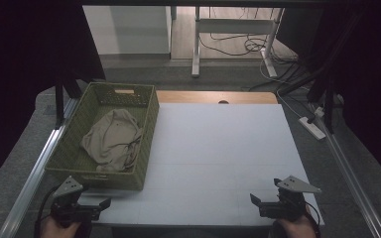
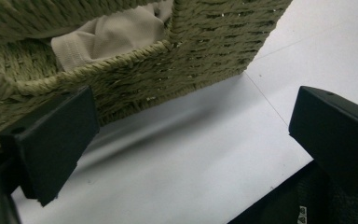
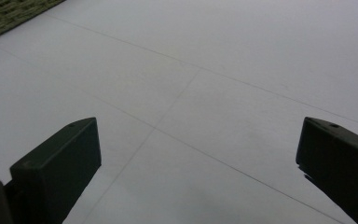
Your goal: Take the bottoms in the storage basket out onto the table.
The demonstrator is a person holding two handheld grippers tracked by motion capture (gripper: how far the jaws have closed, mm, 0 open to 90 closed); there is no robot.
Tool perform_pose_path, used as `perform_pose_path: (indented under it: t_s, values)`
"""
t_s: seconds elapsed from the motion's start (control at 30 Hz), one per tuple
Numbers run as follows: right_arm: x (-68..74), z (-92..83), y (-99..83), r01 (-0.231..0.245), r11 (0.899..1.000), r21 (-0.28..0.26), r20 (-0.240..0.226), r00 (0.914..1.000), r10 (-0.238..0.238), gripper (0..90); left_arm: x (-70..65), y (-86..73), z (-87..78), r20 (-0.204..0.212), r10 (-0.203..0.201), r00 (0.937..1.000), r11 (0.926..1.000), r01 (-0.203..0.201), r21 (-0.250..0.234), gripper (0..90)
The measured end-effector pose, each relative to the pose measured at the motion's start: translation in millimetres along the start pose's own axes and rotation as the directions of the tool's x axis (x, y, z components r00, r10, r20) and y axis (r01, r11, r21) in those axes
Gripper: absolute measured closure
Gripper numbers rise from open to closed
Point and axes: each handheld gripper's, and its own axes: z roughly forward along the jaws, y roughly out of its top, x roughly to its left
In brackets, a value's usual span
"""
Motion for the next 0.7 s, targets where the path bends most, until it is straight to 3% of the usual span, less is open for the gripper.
perform_pose_path:
  t_s: [0.23, 0.7]
  values:
    - [0.1, 1.3, 0.5, 0.000, 1.000, 0.012, 0.008, 1.0000, 0.000, 0.3, 0.9, 0.4, 1.0, 0.010, -0.003, 0.9999, 0.9999, 0.003, 0.011, 1.3]
    - [-2.8, 3.0, 0.4, -0.011, 1.000, 0.028, -0.043, 0.9990, 0.013, 0.4, 0.9, 2.2, 3.7, 0.021, 0.002, 0.9998, 0.9992, -0.003, 0.040, 1.2]
